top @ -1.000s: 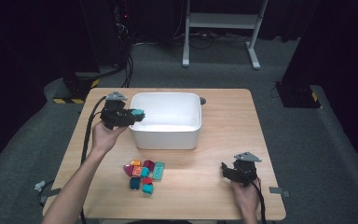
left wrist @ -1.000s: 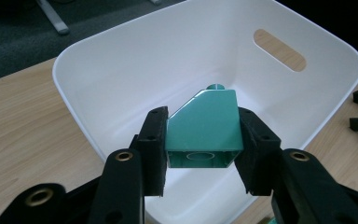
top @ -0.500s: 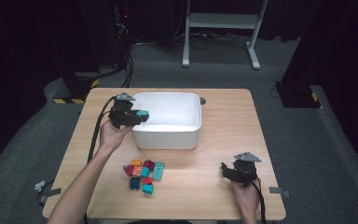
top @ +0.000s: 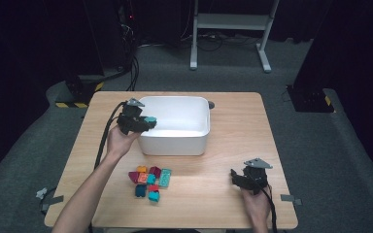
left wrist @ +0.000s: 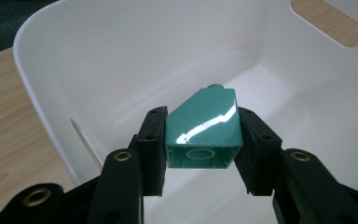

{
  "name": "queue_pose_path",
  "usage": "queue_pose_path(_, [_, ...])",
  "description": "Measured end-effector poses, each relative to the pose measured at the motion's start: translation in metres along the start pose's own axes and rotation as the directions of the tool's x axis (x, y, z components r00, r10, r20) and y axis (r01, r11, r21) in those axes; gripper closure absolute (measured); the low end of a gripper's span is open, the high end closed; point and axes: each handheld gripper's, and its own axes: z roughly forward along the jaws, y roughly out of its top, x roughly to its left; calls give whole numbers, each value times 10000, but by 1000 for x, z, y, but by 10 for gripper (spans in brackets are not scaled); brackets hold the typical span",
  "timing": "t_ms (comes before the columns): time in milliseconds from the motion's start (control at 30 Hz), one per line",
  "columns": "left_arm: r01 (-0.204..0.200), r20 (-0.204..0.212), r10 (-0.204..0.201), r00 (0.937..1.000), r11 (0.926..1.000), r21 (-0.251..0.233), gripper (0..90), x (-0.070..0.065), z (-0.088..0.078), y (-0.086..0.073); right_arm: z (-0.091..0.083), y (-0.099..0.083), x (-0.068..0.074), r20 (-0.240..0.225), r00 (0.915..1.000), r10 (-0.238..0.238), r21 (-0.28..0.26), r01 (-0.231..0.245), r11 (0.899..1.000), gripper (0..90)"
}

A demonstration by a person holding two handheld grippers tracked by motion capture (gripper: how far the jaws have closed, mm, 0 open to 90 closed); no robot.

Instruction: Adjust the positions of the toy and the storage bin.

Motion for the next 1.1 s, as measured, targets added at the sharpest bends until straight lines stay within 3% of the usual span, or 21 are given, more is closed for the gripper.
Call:
queue_pose_path(267, [159,-122,-161,9998,9997,-158,474,1,-2,-1,0,0,0,-3,10000,-1,-1,1,10000,261])
queue_pose_path(467, [196,3,-196,9998,9983,-546,410,0,-14,-1,0,0,0,-8,10000,8,2,-8,10000,261])
queue_pose_path(600, [85,-95,-94,9999,9963,-851,374,-2,-27,-4,0,0,0,-7,10000,2,0,-2,10000,262])
queue_pose_path(933, [405,-194,-445,9988,9843,-1718,342,0,-67,-24,0,0,0,-6,10000,0,0,0,10000,261])
queue_pose_path(1100, [413,-246,-467,9986,9815,-1870,340,-3,-81,-38,0,0,0,-5,10000,2,-2,-2,10000,261])
